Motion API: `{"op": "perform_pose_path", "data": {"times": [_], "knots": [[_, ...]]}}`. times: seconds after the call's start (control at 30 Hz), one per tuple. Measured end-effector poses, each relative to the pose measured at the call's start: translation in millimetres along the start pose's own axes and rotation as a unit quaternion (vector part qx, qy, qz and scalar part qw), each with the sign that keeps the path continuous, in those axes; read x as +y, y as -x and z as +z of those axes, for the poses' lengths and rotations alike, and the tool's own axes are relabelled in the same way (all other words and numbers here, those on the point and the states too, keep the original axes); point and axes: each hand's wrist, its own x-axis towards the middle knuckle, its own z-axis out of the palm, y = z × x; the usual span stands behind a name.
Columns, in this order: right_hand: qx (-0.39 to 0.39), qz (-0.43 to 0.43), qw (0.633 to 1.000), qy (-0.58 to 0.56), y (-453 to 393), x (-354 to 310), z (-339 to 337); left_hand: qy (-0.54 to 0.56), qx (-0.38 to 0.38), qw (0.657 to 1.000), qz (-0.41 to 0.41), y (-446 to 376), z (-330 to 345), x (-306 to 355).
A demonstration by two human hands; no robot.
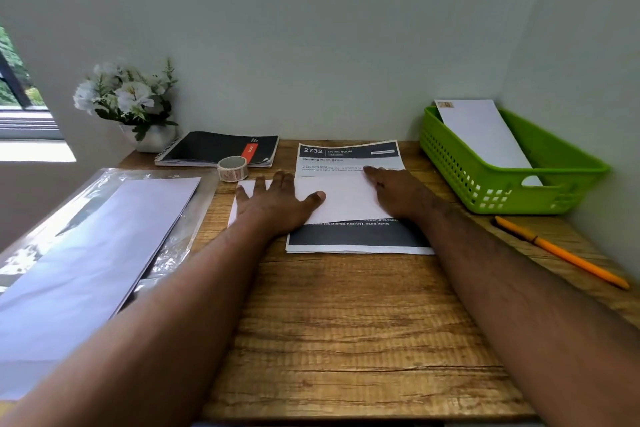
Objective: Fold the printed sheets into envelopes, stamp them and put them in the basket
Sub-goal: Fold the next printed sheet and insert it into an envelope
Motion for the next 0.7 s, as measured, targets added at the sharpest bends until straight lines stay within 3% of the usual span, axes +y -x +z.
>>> {"op": "perform_pose_path", "data": {"times": [0.37,0.43,0.5,0.57,0.7], "knots": [[-0.063,0.021,0.996,0.062,9,-13,-9,0.004,-0.016,0.999,-0.035,2,-2,1],[-0.076,0.028,0.995,0.061,9,-13,-10,0.021,0.052,0.998,-0.007,4,-3,-3],[-0.079,0.027,0.994,0.069,8,-12,-9,0.035,0.196,0.98,0.02,4,-9,-14],[-0.073,0.022,0.994,0.083,8,-12,-9,0.062,0.288,0.955,-0.014,1,-17,-29],[-0.053,0.01,0.994,0.094,12,-15,-14,0.066,0.278,0.952,-0.112,-15,-22,-54]]}}
